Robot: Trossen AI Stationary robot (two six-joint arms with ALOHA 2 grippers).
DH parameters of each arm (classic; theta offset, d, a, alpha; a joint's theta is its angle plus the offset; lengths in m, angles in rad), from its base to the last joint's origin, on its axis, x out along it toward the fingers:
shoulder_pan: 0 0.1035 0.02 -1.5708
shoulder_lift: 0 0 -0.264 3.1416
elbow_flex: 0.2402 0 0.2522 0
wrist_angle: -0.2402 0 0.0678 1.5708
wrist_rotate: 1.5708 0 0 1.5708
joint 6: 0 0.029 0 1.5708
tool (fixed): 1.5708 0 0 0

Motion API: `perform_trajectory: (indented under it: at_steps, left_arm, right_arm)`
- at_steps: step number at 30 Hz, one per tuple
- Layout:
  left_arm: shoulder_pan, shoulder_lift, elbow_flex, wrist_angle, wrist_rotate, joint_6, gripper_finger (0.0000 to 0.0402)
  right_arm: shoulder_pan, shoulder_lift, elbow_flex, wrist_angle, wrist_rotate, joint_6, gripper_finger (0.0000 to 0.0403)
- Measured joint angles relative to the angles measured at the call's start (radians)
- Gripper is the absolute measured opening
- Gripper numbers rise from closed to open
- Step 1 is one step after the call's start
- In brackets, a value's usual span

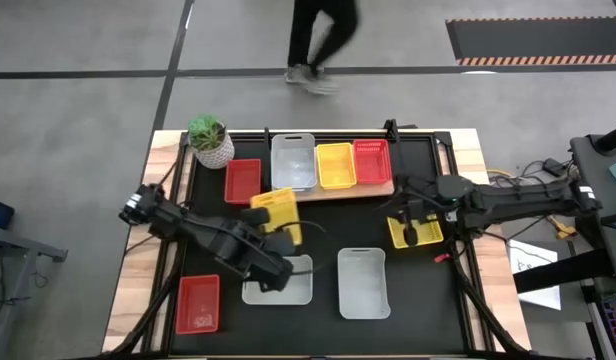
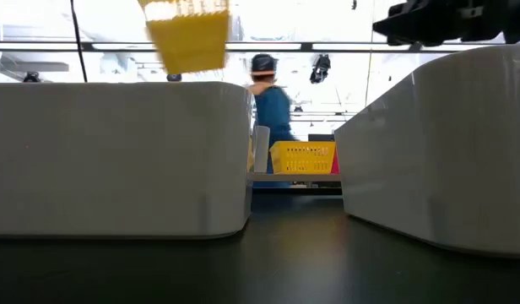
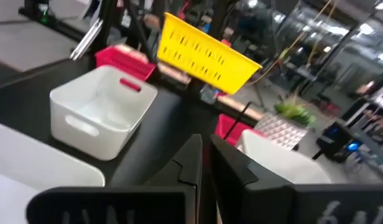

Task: Stack baskets on shelf by color
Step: Stack the left yellow bin on top of the yellow bin on the shelf

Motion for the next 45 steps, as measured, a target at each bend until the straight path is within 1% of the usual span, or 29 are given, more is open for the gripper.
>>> perform_trajectory:
  at_steps: [4,7,9,12,16,18,20,24,27,31,39,45]
  left_arm:
    - [0.041,0.085,0.154,0.017,-0.024,0.136,0.0]
    - [0.081,0.133,0.234,0.048,-0.032,0.228,0.0]
    - [0.114,0.156,0.274,0.081,-0.032,0.29,0.0]
    - [0.173,0.179,0.303,0.134,-0.023,0.377,0.0]
    - [0.256,0.188,0.301,0.181,0.027,0.449,0.0]
    - [0.296,0.189,0.301,0.195,0.035,0.482,0.0]
    - [0.339,0.189,0.3,0.227,0.067,0.529,0.0]
    - [0.423,0.189,0.28,0.34,0.154,0.621,0.0]
    - [0.485,0.189,0.234,0.439,0.223,0.684,0.0]
    - [0.559,0.189,0.159,0.524,0.316,0.692,0.0]
    - [0.628,0.189,0.006,0.621,0.322,0.675,0.0]
    - [0.644,0.188,-0.049,0.668,0.321,0.638,0.0]
  right_arm:
    - [-0.004,-0.075,-0.013,-0.028,-0.008,0.033,0.0022]
    - [-0.004,-0.114,-0.013,-0.1,-0.009,0.073,0.0022]
    - [-0.004,-0.136,-0.007,-0.179,-0.008,0.11,0.0022]
    - [-0.004,-0.171,0.007,-0.28,-0.008,0.164,0.0022]
    - [-0.004,-0.217,0.02,-0.357,-0.008,0.197,0.0022]
    - [-0.004,-0.239,0.022,-0.38,-0.008,0.199,0.0022]
    - [-0.004,-0.261,0.022,-0.387,-0.008,0.2,0.0022]
    - [-0.004,-0.288,0.022,-0.385,-0.008,0.208,0.0022]
    - [-0.004,-0.29,0.022,-0.385,-0.008,0.207,0.0022]
    - [-0.004,-0.281,0.022,-0.374,-0.008,0.207,0.0022]
    - [-0.004,-0.28,0.022,-0.356,-0.007,0.207,0.0022]
    - [-0.004,-0.28,0.022,-0.351,-0.006,0.207,0.0022]
